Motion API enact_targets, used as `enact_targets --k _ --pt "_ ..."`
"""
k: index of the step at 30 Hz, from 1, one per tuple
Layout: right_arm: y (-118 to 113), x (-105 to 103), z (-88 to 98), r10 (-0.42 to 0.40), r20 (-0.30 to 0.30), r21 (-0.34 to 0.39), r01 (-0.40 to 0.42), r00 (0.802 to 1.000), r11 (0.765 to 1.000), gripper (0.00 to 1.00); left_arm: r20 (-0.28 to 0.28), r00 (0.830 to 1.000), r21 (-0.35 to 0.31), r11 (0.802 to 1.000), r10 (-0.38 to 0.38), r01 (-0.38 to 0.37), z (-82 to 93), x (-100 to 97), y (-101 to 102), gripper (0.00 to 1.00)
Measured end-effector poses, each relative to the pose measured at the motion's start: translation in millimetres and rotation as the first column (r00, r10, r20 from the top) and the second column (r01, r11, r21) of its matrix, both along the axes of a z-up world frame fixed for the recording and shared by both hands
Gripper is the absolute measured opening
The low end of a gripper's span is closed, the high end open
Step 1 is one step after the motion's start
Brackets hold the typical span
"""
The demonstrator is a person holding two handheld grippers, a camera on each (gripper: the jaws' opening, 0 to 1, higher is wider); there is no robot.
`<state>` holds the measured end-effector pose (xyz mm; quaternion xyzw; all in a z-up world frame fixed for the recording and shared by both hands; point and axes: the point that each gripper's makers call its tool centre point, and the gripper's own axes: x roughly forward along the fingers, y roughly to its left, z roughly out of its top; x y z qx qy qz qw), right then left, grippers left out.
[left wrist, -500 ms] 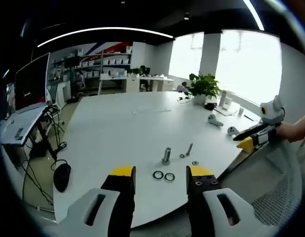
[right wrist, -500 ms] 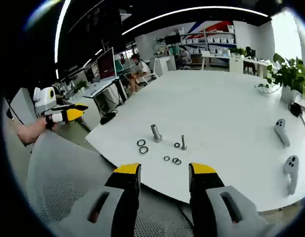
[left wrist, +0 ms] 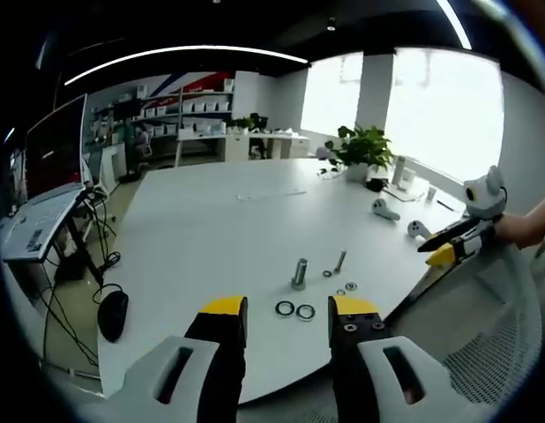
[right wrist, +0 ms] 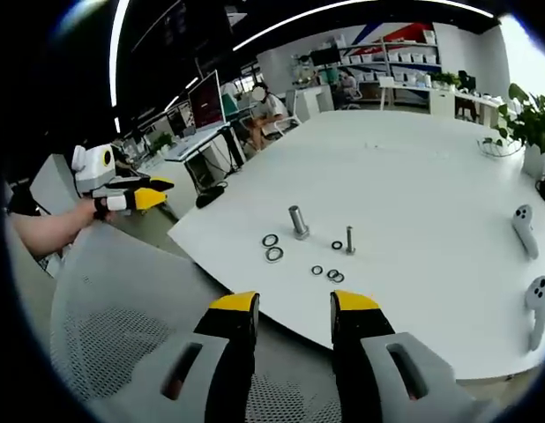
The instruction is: Place the washer onto the threaded stud by aligning its center hole with the stud, sliding it down to the base, and recovering from edge contact or off-axis alignment until the washer reaches the visible bottom stop.
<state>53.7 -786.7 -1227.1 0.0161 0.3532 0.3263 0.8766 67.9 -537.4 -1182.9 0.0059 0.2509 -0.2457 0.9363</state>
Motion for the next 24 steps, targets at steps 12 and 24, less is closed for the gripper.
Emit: enact_targets --k 12,24 --pt "-1.6 -0.7 -4.7 -0.006 -0.023 -0.013 0.005 1.000 1.000 0.34 -0.032 0.999 -0.021 1.000 0.014 -0.015 -3.6 0.1 0.9 0.35" --pt "-6.4 -0.4 -7.5 -0.019 -0.028 -0.044 0.018 0.999 0.999 0.36 -0.036 0.999 -0.020 1.000 0.008 -0.008 -4.4 -1.2 -0.2 0.35"
